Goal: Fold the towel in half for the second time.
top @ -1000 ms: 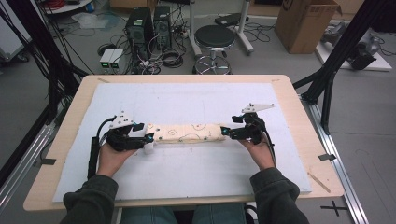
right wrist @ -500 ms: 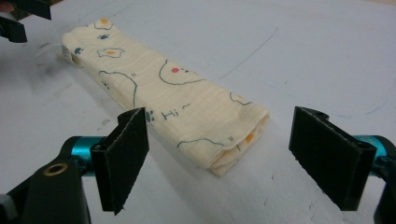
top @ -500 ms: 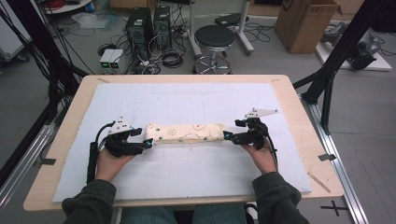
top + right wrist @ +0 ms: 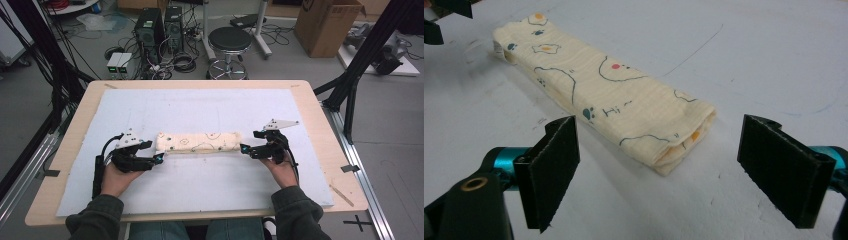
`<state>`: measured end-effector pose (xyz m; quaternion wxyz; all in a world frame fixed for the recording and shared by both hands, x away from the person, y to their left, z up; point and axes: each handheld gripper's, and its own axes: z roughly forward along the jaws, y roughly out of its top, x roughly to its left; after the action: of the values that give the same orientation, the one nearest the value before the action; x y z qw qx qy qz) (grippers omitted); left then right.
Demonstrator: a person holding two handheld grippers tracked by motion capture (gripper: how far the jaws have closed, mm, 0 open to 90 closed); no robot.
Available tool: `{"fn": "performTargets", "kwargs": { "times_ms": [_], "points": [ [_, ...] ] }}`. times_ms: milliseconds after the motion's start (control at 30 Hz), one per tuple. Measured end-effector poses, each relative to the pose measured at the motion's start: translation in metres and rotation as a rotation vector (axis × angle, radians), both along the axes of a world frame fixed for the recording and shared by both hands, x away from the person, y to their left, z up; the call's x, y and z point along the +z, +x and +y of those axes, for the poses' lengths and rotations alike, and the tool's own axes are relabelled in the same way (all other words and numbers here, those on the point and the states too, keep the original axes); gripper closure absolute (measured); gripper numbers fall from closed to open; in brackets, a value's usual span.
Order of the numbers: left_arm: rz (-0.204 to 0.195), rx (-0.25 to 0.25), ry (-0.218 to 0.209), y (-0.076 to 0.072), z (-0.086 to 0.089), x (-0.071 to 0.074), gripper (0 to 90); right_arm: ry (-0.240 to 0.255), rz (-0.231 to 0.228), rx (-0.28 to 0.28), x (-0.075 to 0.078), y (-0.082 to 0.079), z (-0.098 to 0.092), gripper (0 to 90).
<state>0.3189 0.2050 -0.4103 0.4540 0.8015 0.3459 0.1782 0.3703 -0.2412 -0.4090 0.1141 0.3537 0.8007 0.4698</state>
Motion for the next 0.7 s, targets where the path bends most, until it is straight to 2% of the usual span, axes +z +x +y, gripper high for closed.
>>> {"fn": "performTargets", "kwargs": {
  "times_ms": [167,333,700],
  "points": [
    [-0.008,-0.006,0.002,-0.004,0.0,0.002,32.5,-0.001,-0.011,-0.004,0.0,-0.006,-0.003,14.4],
    [-0.026,0.009,-0.02,-0.009,0.003,0.001,32.7,-0.007,-0.021,-0.006,0.0,-0.013,-0.004,13.6],
    [-0.042,0.021,-0.026,-0.02,0.007,0.001,31.5,-0.009,-0.044,-0.02,0.001,-0.027,-0.011,12.8]
  ]
}}
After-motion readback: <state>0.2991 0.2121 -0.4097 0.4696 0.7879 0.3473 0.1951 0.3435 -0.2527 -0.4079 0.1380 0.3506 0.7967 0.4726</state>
